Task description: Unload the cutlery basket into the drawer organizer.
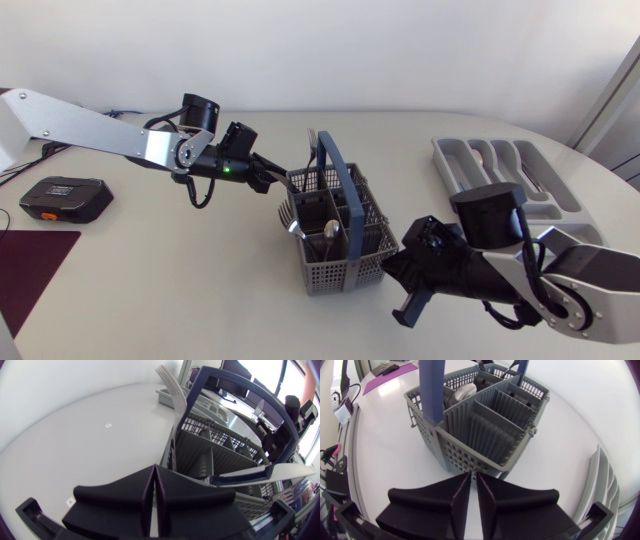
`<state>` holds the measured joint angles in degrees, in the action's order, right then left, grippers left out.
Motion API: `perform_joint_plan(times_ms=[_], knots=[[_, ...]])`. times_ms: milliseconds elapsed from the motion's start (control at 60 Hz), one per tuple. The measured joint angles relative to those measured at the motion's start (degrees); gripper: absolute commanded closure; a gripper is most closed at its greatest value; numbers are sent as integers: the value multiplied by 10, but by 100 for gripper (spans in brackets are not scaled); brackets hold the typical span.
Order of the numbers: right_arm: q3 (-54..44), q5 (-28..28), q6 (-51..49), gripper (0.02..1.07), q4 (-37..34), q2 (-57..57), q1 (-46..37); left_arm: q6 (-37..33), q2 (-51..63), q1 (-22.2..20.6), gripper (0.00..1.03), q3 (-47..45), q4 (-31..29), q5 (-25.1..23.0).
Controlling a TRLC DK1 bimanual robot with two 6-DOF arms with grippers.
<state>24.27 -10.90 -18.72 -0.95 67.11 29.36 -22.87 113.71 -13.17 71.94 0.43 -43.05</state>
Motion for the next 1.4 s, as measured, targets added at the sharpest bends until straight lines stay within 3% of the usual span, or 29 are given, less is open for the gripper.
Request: perform_joint_plan(times_ms=[717, 1050, 1400], knots=[[19, 4, -54, 91, 89, 108, -139, -59, -104, 10, 100, -145, -36, -37], [13, 2, -53, 91, 71, 28, -147, -61, -119, 15, 100, -154, -14, -23], [47, 19, -42, 91, 83, 75, -129, -61, -126, -8, 100, -177, -8, -8]])
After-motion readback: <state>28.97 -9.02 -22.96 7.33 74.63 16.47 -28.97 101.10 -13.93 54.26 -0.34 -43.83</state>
